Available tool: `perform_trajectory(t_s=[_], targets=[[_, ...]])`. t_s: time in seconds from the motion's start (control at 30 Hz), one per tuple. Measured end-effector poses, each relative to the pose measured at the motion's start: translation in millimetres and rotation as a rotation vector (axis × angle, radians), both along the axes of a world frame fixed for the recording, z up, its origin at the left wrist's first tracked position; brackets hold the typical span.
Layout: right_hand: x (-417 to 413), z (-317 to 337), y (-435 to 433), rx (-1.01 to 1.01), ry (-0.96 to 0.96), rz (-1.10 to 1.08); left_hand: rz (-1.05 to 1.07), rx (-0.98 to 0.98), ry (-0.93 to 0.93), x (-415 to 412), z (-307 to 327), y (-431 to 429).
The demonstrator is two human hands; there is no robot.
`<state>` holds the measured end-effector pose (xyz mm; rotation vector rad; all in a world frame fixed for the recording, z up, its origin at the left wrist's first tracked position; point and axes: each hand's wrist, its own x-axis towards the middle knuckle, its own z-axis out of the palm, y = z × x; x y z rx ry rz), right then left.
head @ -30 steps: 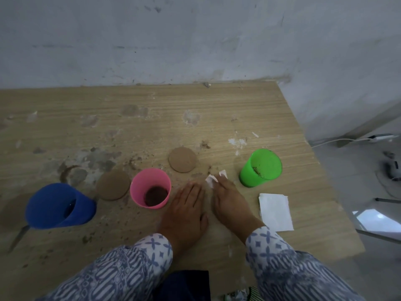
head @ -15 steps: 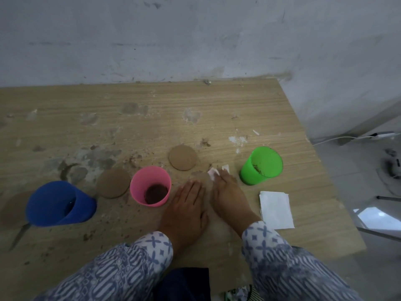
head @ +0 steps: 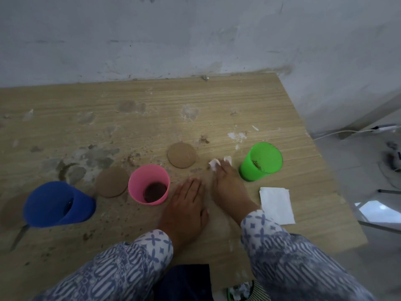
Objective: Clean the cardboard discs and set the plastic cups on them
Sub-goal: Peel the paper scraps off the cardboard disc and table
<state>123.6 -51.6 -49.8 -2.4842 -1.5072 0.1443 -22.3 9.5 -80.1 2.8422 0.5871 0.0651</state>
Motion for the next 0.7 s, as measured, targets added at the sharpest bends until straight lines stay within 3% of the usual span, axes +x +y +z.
perform_trajectory(t_s=[0.07, 0.27, 0.47, 0.7], targets=[[1, 8, 15, 0.023, 0.045, -0.049, 0.001, -0.001, 0.008, 0, -1, 0], [-14, -6, -16, 0.041, 0.057, 0.089, 0.0, -0.037, -0.031, 0, 3, -1], [3, 1, 9, -0.108, -0.054, 0.011, -0.002, -0.003, 0.013, -1, 2, 0], [-19, 8, -16, -0.096, -0.047, 0.196, -0.014, -0.038, -0.033, 0, 4, 0]])
